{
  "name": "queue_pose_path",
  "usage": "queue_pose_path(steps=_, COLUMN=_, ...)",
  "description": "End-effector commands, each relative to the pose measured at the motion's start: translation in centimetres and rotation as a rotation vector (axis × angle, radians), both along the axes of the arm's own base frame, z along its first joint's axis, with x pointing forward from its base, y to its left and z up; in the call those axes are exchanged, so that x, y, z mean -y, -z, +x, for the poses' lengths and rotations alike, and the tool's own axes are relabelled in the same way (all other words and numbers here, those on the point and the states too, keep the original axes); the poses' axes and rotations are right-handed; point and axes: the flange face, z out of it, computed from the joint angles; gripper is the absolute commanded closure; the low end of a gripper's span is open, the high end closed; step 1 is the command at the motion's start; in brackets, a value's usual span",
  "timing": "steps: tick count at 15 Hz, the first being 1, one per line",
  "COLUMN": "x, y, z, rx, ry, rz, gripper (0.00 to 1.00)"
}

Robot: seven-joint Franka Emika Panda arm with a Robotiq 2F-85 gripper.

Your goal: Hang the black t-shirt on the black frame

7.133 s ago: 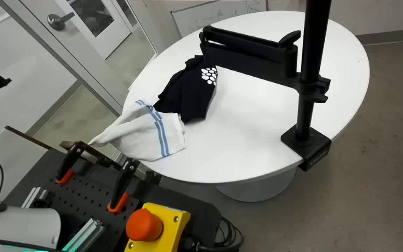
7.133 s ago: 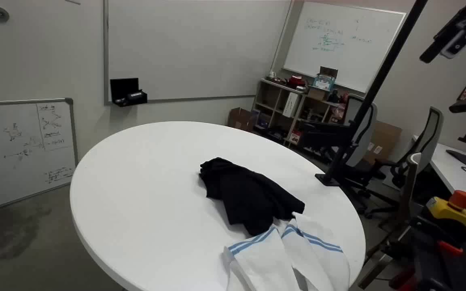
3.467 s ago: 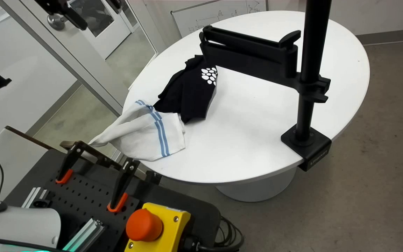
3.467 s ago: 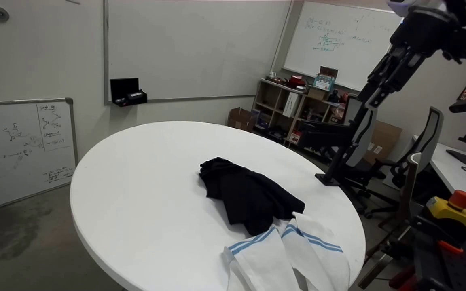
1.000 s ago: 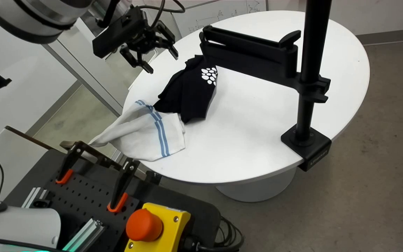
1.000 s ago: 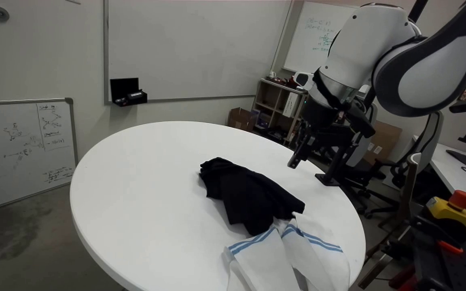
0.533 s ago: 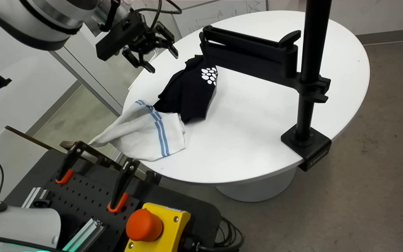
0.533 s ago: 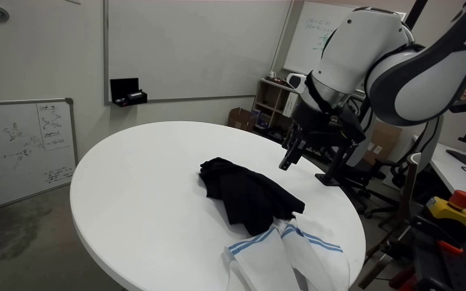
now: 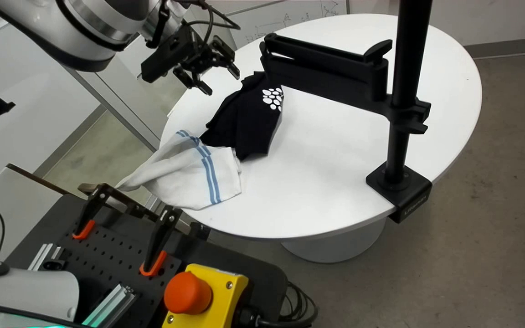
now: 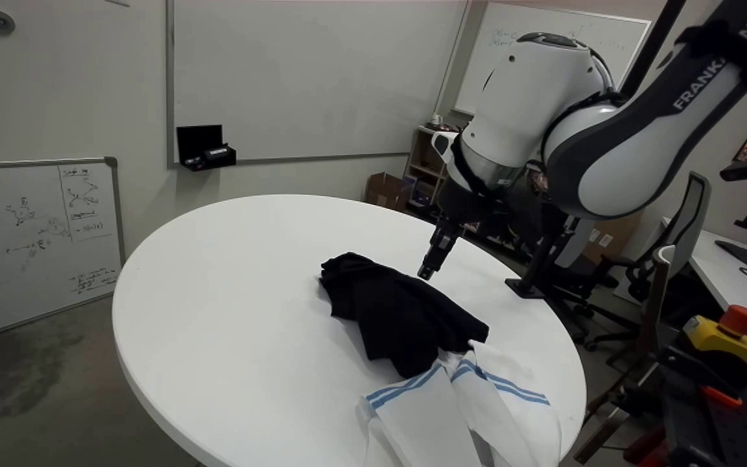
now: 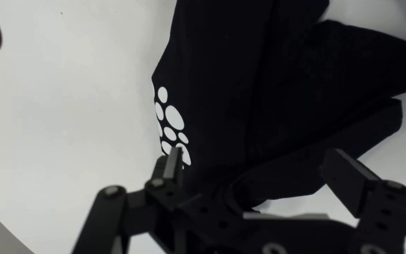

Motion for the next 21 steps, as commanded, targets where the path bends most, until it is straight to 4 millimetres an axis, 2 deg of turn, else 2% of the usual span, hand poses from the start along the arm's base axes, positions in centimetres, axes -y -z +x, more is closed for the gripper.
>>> queue_pose_path(steps=1, x=0.0, y=3.1, z=1.9, rx=-0.025, ry=0.052, rz=-0.012, gripper=0.0)
queue_pose_path(steps=5, x=0.2, y=5.8, z=2.8, rx=-0.058, ry=0.091, rz=-0.016, gripper=0.02)
queue_pose_path(steps=8, x=0.0, y=7.1, z=3.5, rx=-0.065, ry=0.104, rz=-0.029, gripper=0.04)
queue_pose_path(steps=10, x=0.1, y=7.5, z=4.1, rx=-0.062, ry=0.11, rz=-0.037, gripper=0.29)
queue_pose_path(steps=12, x=0.1, y=7.7, z=4.7, rx=-0.058, ry=0.11, rz=-0.04, gripper=0.42)
queue_pose_path(steps=18, x=-0.1, y=7.9, z=5.2, rx=-0.051, ry=0.101, rz=-0.044, gripper=0.9)
queue_pose_path(steps=20, x=-0.1, y=7.8, z=5.1, rx=-0.05, ry=0.099, rz=-0.042, gripper=1.0)
queue_pose_path(steps=21, x=-0.1, y=7.6, z=5.0, rx=-0.048, ry=0.098, rz=-0.039, gripper=1.0)
